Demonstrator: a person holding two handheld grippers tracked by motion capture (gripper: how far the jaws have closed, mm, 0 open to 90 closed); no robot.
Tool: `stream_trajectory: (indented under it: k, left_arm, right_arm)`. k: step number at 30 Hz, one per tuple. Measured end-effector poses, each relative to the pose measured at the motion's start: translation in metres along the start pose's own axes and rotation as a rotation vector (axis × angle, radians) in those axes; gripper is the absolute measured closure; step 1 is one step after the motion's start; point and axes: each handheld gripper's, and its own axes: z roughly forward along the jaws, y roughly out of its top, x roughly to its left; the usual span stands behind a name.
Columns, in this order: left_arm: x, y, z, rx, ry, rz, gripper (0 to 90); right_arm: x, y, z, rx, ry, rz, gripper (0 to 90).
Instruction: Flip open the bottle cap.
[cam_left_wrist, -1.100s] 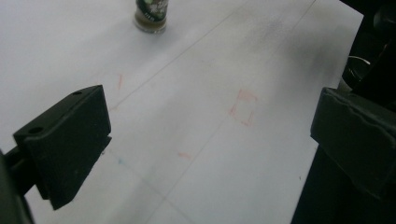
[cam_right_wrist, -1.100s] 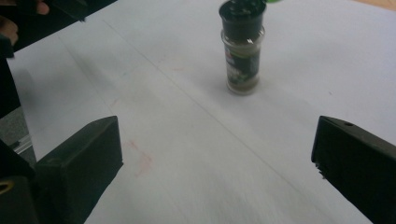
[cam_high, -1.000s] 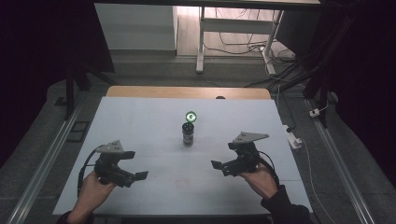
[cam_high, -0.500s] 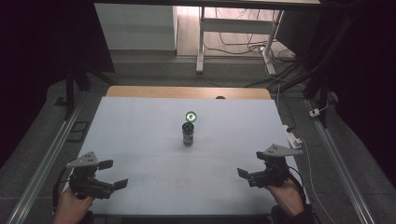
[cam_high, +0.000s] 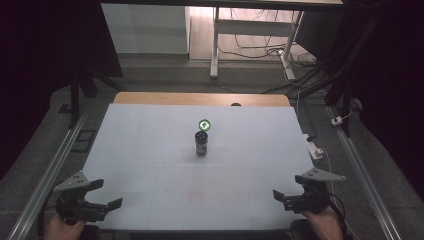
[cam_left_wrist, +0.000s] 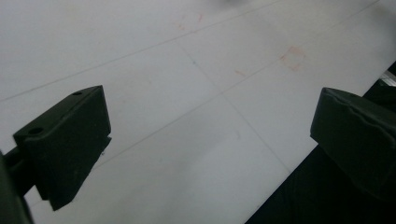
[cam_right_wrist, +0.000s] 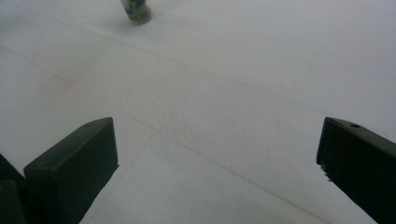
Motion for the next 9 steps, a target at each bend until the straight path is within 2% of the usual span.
stream_trajectory:
  k: [2,9]
  left_arm:
    - [0.0008,-0.0018,-0.001,0.014,0.015,-0.007,0.0]
    - [0.0017,-0.0031,-0.0022,0.023,0.042,-0.032,0.0]
  right_arm:
    - [-0.0011,-0.0031,-0.0008,0.024,-0.001,0.008,0.0]
    - [-0.0027,-0.0054,-0.0029,0.037,-0.001,0.021,0.0]
